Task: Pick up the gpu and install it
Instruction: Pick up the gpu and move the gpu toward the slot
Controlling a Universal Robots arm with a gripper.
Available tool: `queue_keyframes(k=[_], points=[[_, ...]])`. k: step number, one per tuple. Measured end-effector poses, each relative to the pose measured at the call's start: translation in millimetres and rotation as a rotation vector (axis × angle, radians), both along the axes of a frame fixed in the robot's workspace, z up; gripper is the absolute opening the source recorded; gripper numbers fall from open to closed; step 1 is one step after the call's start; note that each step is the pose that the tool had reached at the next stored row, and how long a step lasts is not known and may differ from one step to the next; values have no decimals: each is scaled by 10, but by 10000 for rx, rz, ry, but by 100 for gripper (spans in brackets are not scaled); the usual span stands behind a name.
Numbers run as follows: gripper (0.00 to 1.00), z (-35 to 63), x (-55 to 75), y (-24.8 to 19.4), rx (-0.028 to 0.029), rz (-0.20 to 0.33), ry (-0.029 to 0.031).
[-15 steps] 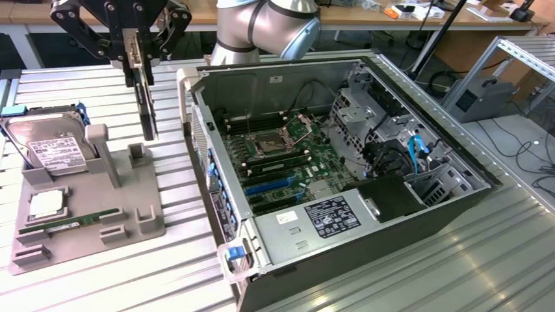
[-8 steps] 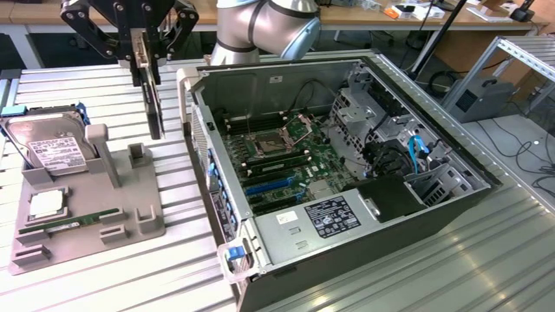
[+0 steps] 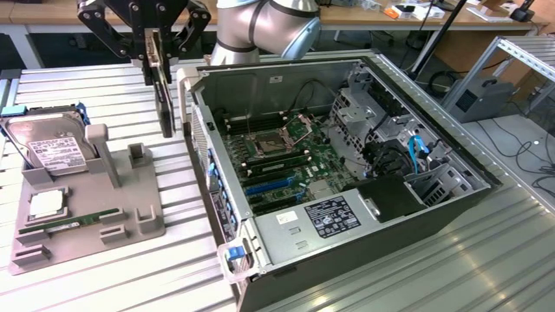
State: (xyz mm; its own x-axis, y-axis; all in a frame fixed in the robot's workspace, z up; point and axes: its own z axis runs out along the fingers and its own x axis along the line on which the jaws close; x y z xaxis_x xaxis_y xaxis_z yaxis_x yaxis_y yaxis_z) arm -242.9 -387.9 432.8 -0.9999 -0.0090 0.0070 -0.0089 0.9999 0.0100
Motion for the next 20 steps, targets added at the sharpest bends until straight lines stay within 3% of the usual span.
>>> queue_keyframes(k=[20], points=[[27, -2, 277, 0, 0, 0, 0]])
